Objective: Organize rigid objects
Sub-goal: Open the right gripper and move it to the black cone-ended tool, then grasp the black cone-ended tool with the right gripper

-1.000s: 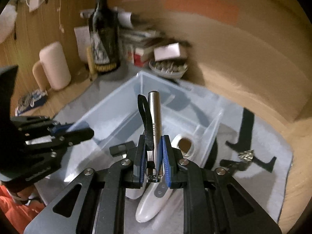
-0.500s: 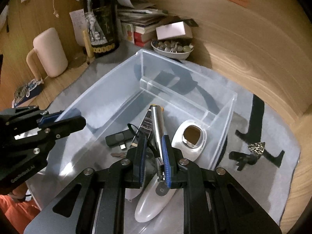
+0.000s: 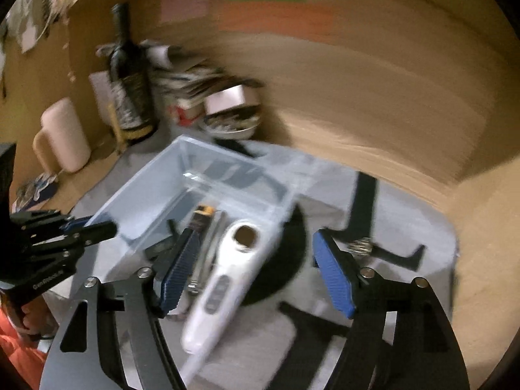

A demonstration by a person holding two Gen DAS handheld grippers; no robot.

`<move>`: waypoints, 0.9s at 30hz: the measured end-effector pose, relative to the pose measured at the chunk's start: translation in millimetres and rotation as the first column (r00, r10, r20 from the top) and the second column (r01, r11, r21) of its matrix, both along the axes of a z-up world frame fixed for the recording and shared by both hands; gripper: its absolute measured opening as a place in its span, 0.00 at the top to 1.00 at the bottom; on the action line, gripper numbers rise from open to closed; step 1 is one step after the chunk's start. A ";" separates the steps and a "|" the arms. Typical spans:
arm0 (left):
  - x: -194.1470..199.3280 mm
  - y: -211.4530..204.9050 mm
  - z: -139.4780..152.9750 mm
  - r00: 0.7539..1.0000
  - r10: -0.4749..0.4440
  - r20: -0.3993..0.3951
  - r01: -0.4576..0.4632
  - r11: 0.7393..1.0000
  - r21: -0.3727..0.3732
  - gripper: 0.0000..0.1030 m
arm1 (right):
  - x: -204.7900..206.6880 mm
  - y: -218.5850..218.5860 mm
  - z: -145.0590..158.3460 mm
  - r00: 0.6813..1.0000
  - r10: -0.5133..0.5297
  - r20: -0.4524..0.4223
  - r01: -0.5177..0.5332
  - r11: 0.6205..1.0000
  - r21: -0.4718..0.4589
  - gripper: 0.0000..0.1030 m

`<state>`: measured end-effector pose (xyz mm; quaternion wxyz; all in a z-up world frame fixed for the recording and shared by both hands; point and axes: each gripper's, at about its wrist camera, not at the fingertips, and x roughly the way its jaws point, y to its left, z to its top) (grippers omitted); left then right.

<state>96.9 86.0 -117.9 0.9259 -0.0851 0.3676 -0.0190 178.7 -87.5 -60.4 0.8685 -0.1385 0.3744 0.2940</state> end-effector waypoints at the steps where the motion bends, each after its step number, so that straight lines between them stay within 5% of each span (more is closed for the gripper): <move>1: 0.0 -0.1 0.1 1.000 0.000 0.000 0.000 1.000 0.001 0.90 | 2.6 -8.1 1.1 1.000 -0.022 0.003 0.022 1.000 0.004 0.28; 12: 0.0 -0.6 2.4 1.000 -0.005 -0.008 0.005 1.000 0.017 0.90 | 38.4 -66.4 -35.9 0.975 -0.206 -0.085 0.202 0.978 -0.050 0.25; 19: 2.4 -1.8 1.9 1.000 -0.006 -0.020 0.007 1.000 0.020 0.90 | 65.6 -61.4 -73.1 0.955 -0.211 -0.208 0.200 0.977 -0.073 0.25; 27: 5.2 1.0 1.0 1.000 -0.003 -0.021 0.004 1.000 0.008 0.90 | 86.1 -42.5 -90.2 0.953 -0.183 -0.241 0.164 0.982 -0.097 0.25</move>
